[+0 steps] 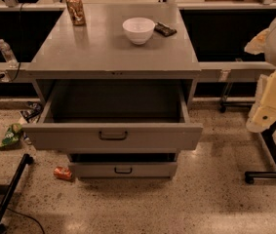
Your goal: Close top drawer
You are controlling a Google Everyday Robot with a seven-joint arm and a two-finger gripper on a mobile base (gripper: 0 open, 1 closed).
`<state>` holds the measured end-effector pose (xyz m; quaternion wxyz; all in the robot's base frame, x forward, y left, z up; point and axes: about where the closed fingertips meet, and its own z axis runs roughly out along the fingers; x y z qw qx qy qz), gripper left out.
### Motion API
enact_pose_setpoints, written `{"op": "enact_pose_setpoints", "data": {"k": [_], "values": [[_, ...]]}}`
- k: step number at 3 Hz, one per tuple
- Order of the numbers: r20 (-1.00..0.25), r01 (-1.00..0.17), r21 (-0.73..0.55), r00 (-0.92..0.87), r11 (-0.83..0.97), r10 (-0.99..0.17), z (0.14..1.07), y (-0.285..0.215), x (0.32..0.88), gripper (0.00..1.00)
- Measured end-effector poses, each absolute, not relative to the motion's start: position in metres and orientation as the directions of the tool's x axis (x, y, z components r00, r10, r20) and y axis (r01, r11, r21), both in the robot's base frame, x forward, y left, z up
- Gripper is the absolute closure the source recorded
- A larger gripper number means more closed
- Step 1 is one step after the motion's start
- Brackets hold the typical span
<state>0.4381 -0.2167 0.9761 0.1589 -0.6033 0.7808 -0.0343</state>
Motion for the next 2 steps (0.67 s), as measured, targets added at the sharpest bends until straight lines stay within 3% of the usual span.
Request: {"op": "enact_pose_setpoints", "data": {"k": [1,2], "values": [[-0.207,-0.931,-0.245,-0.222,0.270,-0.953,0.9761,-0.2167,0.4381,0.00],[-0.209,-0.929,-0.253,-0.220,0.270,-0.953,0.9781,-0.2161,0.4383,0.12]]}}
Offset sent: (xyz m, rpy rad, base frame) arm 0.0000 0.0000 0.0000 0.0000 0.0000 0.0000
